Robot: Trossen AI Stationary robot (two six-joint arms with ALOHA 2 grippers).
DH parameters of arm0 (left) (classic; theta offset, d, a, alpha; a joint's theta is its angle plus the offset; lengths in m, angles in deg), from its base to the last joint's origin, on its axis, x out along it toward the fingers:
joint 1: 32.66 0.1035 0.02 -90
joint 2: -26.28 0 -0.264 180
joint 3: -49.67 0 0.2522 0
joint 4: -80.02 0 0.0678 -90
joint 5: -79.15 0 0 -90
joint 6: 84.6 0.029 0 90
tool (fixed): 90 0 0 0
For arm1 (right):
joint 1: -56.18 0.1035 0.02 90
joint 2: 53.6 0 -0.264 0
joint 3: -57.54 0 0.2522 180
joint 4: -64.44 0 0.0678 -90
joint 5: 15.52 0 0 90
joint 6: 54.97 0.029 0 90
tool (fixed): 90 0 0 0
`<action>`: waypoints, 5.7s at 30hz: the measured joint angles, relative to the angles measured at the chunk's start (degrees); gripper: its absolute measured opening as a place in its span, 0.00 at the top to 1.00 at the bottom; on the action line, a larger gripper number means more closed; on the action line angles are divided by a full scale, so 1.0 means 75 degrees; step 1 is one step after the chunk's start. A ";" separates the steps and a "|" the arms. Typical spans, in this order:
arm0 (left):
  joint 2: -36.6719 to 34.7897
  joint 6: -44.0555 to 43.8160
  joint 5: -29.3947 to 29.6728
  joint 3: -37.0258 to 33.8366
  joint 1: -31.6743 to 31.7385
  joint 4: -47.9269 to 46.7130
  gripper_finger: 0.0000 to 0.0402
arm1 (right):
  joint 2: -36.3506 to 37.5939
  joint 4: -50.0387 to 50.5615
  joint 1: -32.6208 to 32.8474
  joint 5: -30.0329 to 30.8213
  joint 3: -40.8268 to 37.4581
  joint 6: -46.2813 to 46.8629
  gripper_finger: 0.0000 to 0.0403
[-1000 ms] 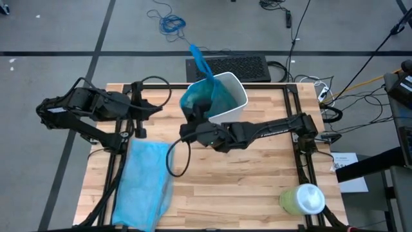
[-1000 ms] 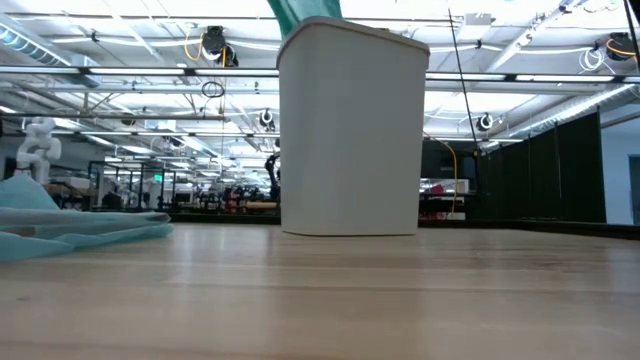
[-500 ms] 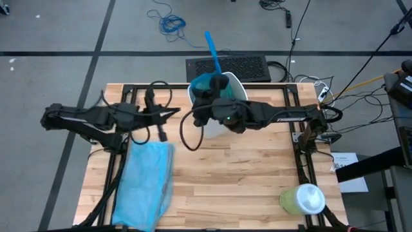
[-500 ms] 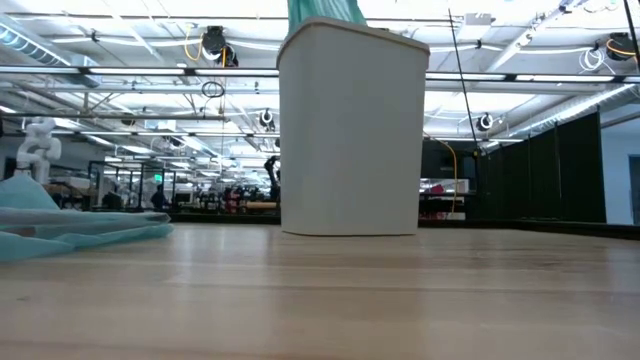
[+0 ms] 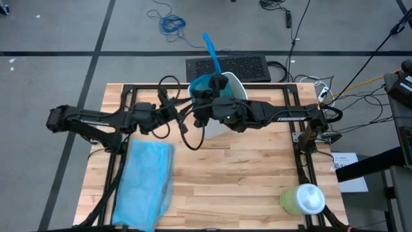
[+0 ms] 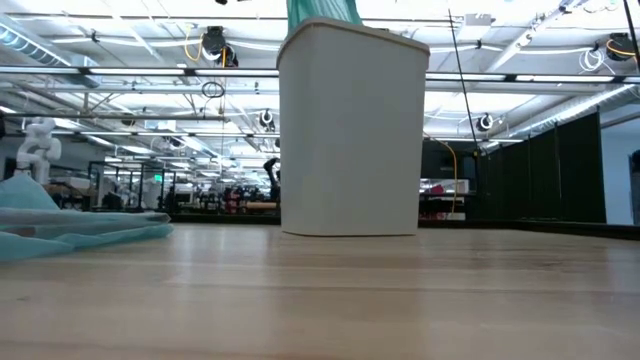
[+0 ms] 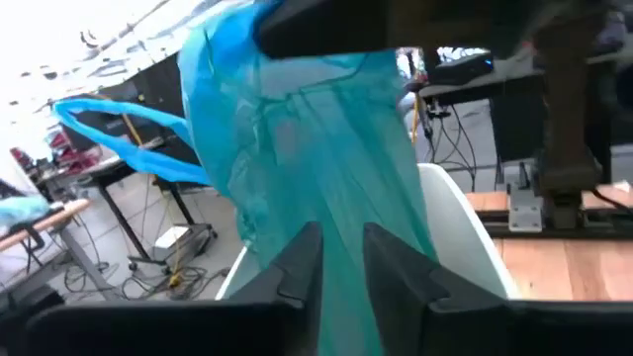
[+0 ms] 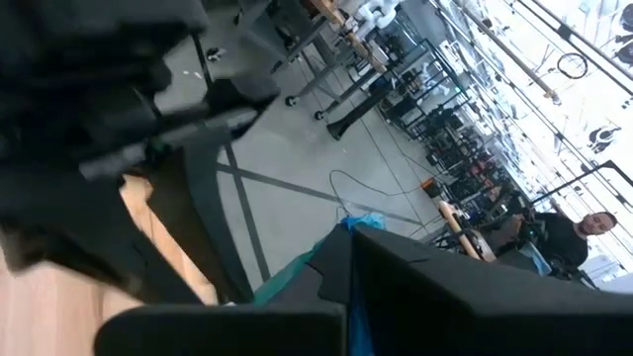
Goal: Place trash/remove bag and relplace
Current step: Close the trash bag
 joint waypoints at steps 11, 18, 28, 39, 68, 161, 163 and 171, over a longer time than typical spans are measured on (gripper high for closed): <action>0.0634 -0.0329 0.0096 0.0000 0.0248 0.0925 0.58 | -0.0001 0.0054 0.0000 -0.0007 0.0000 0.0003 1.00; 0.0893 -0.0366 0.0114 0.0000 0.0333 0.1606 0.54 | -0.0006 0.0052 0.0000 -0.0004 0.0000 0.0029 1.00; 0.1422 -0.0959 0.0326 0.0000 0.0679 0.1600 0.96 | -0.0009 -0.0036 0.0000 0.0020 0.0000 -0.0013 1.00; 0.1443 -0.1177 0.0341 0.0000 0.0802 0.1417 1.00 | 0.0473 -0.0189 0.0006 0.0014 -0.0006 -0.0067 1.00; 0.1397 -0.1203 -0.0520 -0.0318 0.0898 0.1560 1.00 | 0.0953 -0.1492 -0.0153 -0.0819 0.0003 -0.0601 1.00; 0.2874 -0.2083 -0.3121 0.0498 0.1096 0.2696 0.86 | 0.1498 -0.1560 -0.0992 -0.1201 0.0003 -0.0172 1.00; 0.2874 -0.2084 -0.3116 0.0498 0.1102 0.2696 0.82 | 0.1498 -0.1483 -0.0991 -0.1195 0.0003 -0.0172 1.00; 0.2672 -0.2075 -0.2988 0.0501 0.1152 0.2323 0.67 | 0.1498 -0.1326 -0.0994 -0.1172 0.0003 -0.0169 1.00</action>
